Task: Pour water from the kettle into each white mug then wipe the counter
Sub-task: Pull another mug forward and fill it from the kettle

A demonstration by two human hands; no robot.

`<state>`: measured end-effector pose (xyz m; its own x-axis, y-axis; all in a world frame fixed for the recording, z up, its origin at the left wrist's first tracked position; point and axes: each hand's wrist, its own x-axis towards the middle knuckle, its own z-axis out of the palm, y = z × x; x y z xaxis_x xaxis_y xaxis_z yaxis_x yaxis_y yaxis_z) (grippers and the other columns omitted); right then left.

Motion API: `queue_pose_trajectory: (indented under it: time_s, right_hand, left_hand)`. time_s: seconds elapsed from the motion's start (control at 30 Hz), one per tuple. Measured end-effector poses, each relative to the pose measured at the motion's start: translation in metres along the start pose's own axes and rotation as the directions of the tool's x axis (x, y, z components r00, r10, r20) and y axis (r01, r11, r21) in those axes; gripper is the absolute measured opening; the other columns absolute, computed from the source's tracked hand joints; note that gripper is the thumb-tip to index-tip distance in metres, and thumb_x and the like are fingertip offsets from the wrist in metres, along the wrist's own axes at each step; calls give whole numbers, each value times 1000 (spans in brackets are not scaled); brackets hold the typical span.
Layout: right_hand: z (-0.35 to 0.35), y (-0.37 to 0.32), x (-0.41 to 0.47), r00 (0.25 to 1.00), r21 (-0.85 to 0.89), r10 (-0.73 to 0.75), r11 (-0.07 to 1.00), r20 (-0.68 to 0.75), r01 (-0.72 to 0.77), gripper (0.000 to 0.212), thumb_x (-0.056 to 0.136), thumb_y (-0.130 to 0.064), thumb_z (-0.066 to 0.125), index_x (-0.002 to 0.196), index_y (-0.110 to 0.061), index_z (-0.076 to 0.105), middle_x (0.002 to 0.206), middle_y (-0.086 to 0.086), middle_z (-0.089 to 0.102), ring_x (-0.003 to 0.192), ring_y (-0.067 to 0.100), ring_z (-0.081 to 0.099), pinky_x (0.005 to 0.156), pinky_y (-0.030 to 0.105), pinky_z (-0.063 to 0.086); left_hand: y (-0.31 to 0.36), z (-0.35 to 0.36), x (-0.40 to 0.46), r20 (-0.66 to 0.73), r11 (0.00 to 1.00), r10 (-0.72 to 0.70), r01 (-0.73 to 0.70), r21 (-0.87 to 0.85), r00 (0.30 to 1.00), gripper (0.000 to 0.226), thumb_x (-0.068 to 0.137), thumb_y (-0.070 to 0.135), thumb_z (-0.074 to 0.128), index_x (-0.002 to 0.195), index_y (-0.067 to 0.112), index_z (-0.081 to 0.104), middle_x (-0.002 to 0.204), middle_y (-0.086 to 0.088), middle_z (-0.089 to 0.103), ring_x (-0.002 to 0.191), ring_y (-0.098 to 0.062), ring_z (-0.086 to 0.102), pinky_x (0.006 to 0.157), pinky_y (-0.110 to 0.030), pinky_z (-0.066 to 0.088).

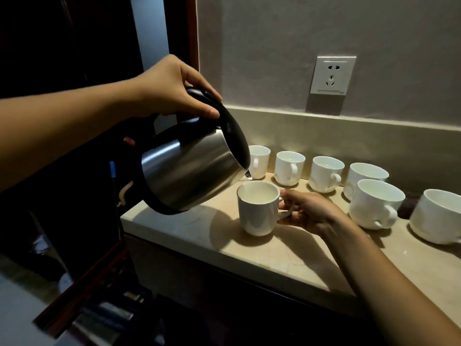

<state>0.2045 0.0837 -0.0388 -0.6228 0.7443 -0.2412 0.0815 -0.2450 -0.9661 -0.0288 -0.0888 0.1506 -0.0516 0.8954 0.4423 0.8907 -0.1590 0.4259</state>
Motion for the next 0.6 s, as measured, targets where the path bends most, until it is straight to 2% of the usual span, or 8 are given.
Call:
queue_pose_trajectory:
  time_s: [0.07,0.1,0.2,0.3,0.37,0.47,0.53,0.6]
  right_hand:
    - [1,1,-1,1000,-5,3,1000,-9,-3,16,86,-18,65,89,-2,69,74,14,71,67,26,69,60,37,59]
    - [2,1,-1,1000,-6,2,1000,-13,-2,17,86,-18,65,90,-2,69,77,15,71,70,27,70,61,37,59]
    - [4,-1,-3,1000,-8,0,1000,-13,0,19,87,-17,64,95,-1,68,86,18,71,77,30,69,62,36,60]
    - [4,-2,-4,1000,-3,-10,1000,-1,10,16,87,-16,64,94,-1,67,88,19,70,76,30,69,62,36,60]
    - [4,-2,-4,1000,-1,-15,1000,4,15,15,87,-15,63,92,-2,67,86,19,70,73,28,70,61,36,60]
    - [3,-1,-4,1000,6,-13,1000,11,13,14,88,-15,62,88,-2,67,79,16,70,67,26,69,64,39,61]
    - [2,0,-4,1000,0,-11,1000,5,11,14,88,-16,62,86,-3,68,78,16,71,69,27,70,64,38,61]
    - [1,0,-4,1000,-4,-15,1000,3,15,15,87,-17,63,86,-4,69,80,16,72,73,28,70,67,39,61]
  left_hand:
    - [5,-1,2,33,999,-6,5,42,999,46,51,58,73,92,38,71,97,3,74,90,-19,72,82,-50,59]
    - [7,-2,3,51,998,-2,-1,61,999,44,51,58,73,91,39,71,95,5,74,90,-21,73,82,-55,58]
    - [15,-2,8,99,993,12,-23,112,995,44,51,60,72,90,39,70,94,6,74,90,-22,73,81,-58,57]
    - [20,-2,13,132,989,10,-29,142,991,49,49,62,72,92,38,72,94,2,75,90,-24,73,81,-56,58]
    - [21,-3,17,149,990,12,-33,136,989,52,49,63,72,94,36,72,96,2,75,91,-20,72,81,-48,60]
    - [23,-2,20,169,991,30,-51,126,985,52,48,64,70,93,38,70,96,9,73,89,0,68,72,-13,55]
    - [24,-2,22,176,990,31,-55,133,984,51,49,64,70,93,38,70,95,13,71,89,5,66,69,-6,50]
    - [23,-1,23,188,989,36,-62,136,982,50,49,64,70,92,39,69,93,14,71,88,5,67,69,-6,50]
